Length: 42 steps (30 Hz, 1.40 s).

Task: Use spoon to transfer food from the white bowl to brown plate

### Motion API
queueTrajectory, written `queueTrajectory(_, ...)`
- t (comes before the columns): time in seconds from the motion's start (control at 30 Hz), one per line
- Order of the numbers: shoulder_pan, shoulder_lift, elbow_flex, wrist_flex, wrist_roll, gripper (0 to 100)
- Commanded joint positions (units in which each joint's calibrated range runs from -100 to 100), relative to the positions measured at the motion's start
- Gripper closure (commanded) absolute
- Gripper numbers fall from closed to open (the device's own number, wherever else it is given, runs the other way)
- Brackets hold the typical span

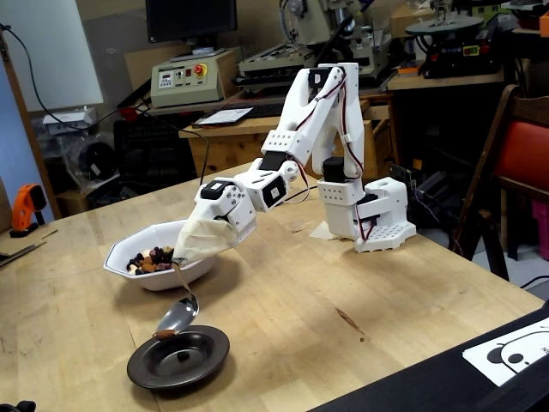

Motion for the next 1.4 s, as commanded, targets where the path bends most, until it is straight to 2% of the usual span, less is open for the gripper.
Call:
queueTrajectory(0.0, -0.13, -0.62, -3.63, -1.39, 0.24, 97)
queueTrajectory(0.7, -0.13, -0.62, -3.36, -0.76, 0.2, 97)
queueTrajectory(1.37, -0.06, -0.62, 3.98, -1.47, 0.2, 97)
